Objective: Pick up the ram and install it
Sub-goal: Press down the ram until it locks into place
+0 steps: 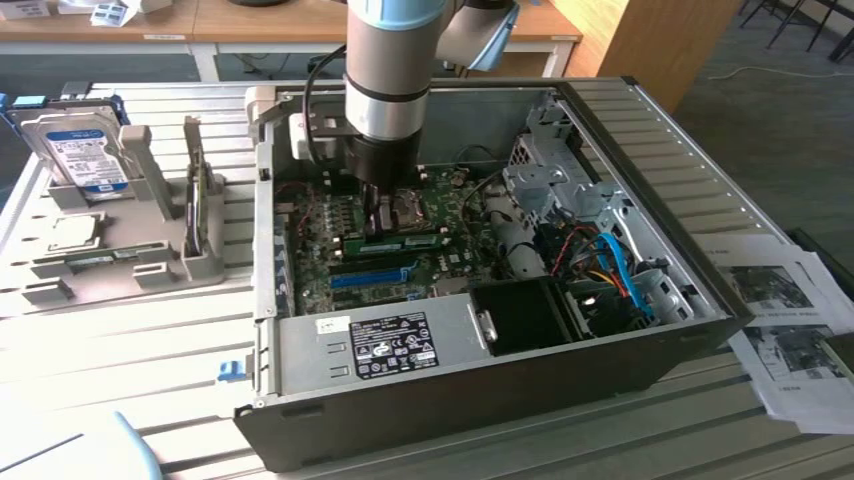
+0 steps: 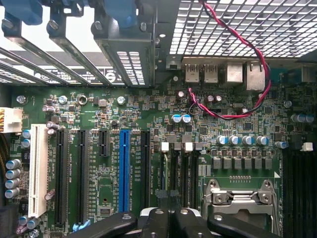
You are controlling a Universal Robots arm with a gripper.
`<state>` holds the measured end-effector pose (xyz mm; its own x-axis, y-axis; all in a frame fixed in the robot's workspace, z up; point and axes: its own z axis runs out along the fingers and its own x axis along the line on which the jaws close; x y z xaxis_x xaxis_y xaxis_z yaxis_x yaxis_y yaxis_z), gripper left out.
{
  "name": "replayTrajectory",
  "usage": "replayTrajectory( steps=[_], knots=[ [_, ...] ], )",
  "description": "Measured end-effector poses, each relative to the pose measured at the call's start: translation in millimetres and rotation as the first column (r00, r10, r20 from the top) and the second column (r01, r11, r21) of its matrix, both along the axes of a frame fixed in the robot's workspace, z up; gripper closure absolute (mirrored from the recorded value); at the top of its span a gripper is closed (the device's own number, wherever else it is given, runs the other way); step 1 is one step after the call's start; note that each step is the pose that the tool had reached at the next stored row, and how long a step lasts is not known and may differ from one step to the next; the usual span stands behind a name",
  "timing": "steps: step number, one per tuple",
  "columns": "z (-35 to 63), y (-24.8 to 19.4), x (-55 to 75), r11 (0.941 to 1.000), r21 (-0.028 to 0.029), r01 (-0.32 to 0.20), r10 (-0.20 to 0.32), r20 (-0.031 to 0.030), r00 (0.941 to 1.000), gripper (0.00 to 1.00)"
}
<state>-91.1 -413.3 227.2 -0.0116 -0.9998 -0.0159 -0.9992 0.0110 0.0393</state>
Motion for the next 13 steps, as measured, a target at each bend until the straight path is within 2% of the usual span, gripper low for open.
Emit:
replayTrajectory(
  steps=[13],
  knots=[
    [-2.0,-0.3,0.0,1.0,0.0001,0.0,0.0,0.0001,1.0,0.91]
  ],
)
